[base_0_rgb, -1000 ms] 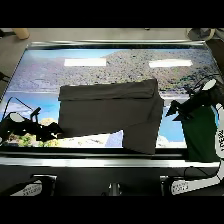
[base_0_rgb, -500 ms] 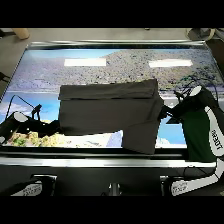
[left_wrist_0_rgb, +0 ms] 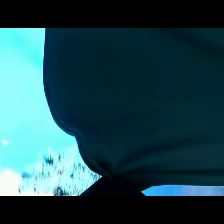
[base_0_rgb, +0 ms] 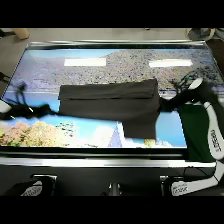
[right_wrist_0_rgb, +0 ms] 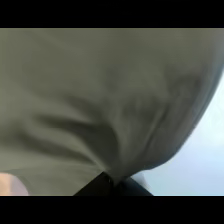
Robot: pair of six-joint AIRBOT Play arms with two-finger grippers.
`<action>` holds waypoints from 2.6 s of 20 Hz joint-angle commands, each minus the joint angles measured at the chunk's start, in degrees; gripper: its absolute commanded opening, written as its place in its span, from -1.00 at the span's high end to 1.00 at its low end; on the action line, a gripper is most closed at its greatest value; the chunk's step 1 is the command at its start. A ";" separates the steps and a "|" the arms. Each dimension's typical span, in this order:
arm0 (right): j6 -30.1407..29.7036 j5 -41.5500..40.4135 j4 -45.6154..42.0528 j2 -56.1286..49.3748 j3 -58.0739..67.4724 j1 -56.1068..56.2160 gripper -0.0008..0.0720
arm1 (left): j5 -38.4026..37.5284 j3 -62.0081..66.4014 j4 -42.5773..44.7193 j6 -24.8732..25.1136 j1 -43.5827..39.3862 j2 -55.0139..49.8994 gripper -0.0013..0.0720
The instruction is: Fold the shirts.
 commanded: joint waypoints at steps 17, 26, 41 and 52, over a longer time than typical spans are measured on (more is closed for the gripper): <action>3.04 3.56 -14.99 41.42 30.97 -1.36 0.90 | -16.41 56.15 17.49 0.02 0.07 14.69 0.90; 7.52 11.93 -15.13 -0.61 22.36 8.15 0.90 | -14.97 27.36 17.46 0.83 0.07 -13.99 0.90; 7.48 4.94 -19.17 -11.08 22.34 11.08 0.90 | -11.43 30.49 7.28 2.75 -1.20 -33.29 0.90; 11.54 10.69 -10.29 -6.49 10.32 8.48 -0.11 | -23.15 24.41 6.51 1.49 -0.70 -32.00 -0.52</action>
